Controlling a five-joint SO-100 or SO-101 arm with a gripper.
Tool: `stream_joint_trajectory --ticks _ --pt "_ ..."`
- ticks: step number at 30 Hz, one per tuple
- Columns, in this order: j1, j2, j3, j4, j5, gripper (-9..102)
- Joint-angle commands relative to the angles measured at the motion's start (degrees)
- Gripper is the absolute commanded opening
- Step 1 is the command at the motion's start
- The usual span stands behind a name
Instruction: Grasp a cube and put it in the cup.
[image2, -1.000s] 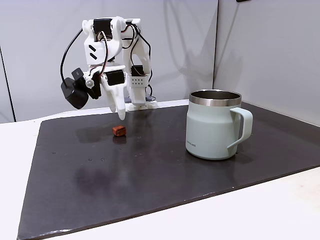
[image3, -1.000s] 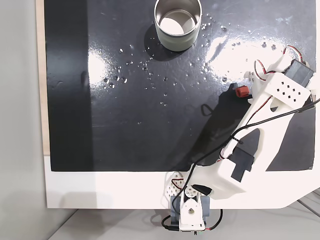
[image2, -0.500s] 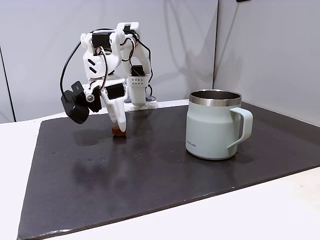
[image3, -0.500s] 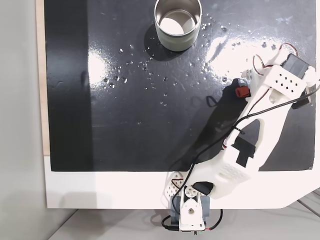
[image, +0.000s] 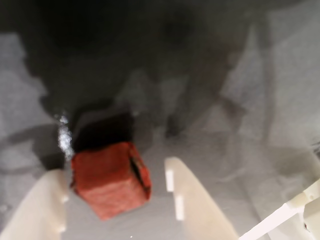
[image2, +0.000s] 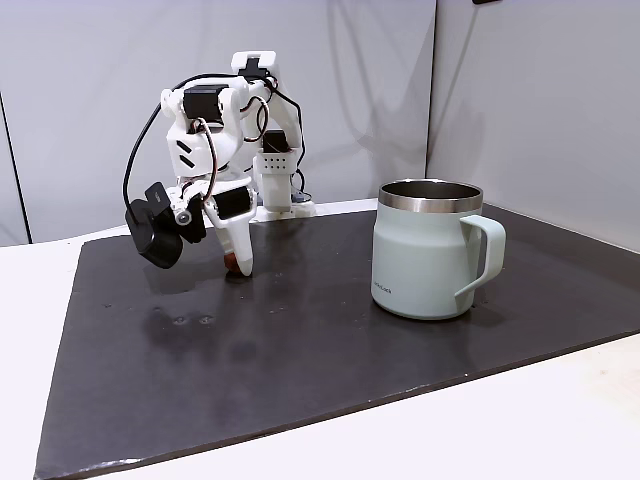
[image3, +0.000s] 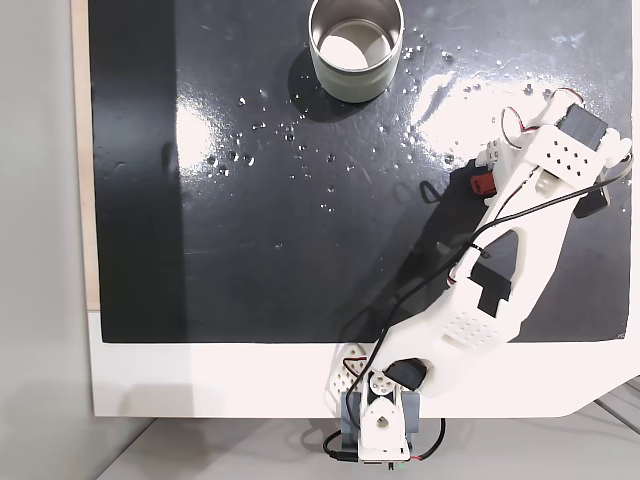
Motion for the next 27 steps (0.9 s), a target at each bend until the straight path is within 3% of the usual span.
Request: stream_joint_trajectory --ticks 1,15,27 --pt "-0.09 0.53 -3.25 0.44 -0.53 19" --pt "0.53 0.62 -3.25 0.97 -0.79 7" --pt "-0.97 9.58 -3.16 4.83 1.05 6"
